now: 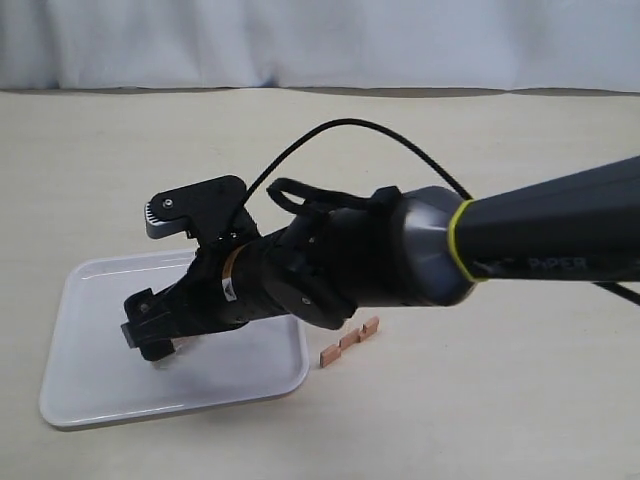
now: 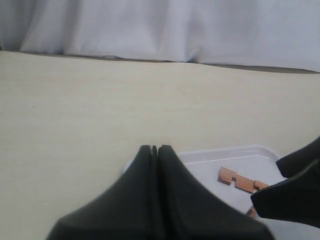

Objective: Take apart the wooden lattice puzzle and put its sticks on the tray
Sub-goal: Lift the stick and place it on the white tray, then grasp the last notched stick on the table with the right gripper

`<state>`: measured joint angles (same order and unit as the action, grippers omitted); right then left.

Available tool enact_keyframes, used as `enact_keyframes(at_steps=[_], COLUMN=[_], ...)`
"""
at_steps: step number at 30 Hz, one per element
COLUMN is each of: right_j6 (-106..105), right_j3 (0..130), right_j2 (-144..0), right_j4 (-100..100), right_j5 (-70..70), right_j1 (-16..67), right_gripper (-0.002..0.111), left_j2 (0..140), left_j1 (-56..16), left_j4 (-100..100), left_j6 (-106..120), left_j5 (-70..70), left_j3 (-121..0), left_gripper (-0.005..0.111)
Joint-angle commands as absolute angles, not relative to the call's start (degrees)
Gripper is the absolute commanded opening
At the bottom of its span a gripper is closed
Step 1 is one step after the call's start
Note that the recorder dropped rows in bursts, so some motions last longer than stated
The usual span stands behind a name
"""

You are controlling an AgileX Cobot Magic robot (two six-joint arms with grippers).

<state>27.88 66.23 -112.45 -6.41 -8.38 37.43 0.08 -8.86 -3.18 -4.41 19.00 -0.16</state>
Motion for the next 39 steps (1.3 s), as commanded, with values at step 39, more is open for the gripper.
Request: enact_keyframes(at_steps=[39], right_j6=[15.8], right_j3=[50.5], right_j2=[-94.0], right_j4=[-6.5], right_j5=[-28.8], right_j1=[26.7], right_gripper=[0.109], left_j2=[0.0], left_j1=[-8.9], left_j4=[-3.0], left_j6=[-4.8], left_j5=[18.6], left_j3=[0.0], left_gripper=[0.0])
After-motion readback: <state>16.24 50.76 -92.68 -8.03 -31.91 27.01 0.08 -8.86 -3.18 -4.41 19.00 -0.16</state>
